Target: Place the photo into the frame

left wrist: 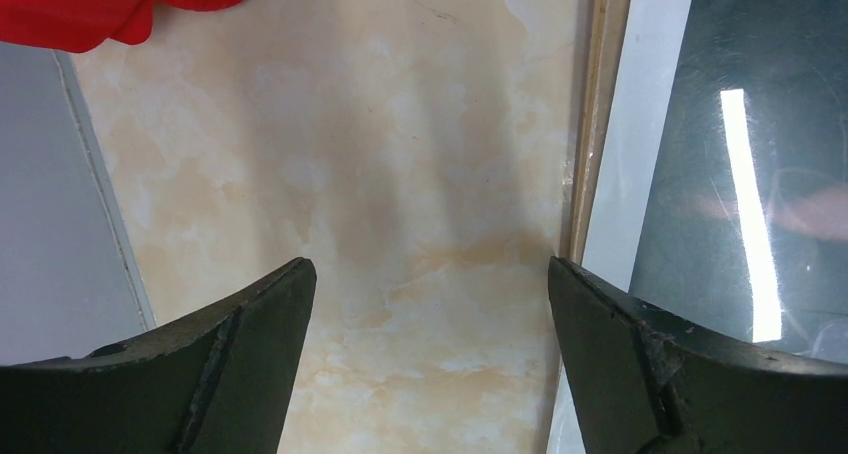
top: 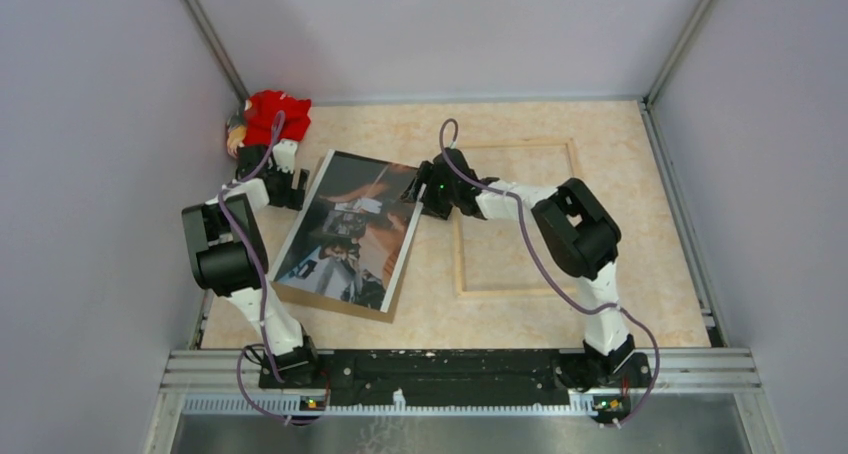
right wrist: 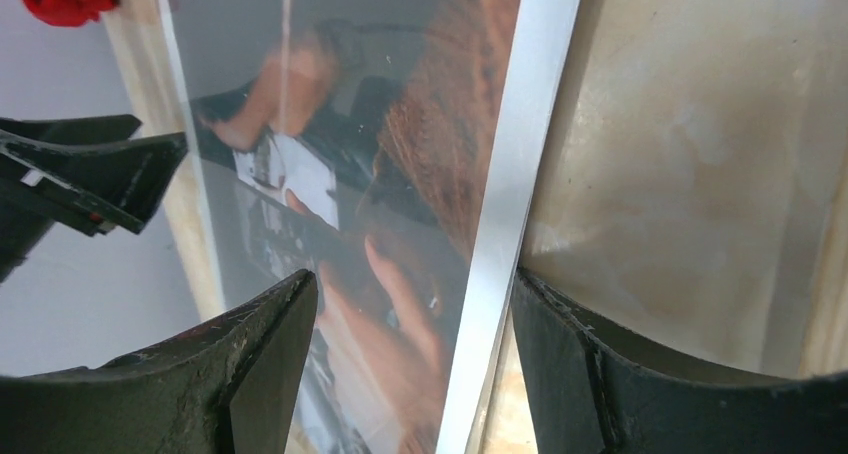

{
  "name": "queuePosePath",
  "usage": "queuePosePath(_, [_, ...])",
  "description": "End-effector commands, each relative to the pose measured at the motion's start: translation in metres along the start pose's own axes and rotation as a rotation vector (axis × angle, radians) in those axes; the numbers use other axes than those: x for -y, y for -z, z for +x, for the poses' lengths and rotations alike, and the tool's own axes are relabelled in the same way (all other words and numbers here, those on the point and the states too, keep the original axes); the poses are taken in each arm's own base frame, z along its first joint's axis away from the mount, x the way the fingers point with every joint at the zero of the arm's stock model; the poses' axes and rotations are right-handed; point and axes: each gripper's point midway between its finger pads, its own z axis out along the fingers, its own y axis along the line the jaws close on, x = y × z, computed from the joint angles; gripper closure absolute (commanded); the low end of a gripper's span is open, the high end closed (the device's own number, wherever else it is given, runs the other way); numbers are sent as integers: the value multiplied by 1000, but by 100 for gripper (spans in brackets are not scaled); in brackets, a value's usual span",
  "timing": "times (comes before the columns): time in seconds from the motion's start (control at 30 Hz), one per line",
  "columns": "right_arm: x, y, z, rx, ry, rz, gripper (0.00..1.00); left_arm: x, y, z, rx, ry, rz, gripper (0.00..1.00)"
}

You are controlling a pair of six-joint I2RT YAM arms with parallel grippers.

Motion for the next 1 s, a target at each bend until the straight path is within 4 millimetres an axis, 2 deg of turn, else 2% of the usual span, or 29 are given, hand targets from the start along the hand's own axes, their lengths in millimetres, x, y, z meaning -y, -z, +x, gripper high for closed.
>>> queuePosePath(0.0, [-44,10,10,3,143,-15,30,33,-1,23,-70,-7,96,7])
queuePosePath(0.33, [-72,19,8,32,297,41,30,36,-1,27,-78,-8,107,7])
queuePosePath(0.53, [-82,20,7,39,375,88,31,36,-1,27,-81,-8,113,7])
queuePosePath(0.67, [-72,18,8,20,383,151,31,36,-1,26,-80,-9,114,8])
queuePosePath(0.97, [-21,10,17,-32,427,368,32,38,-1,28,-84,-8,122,8])
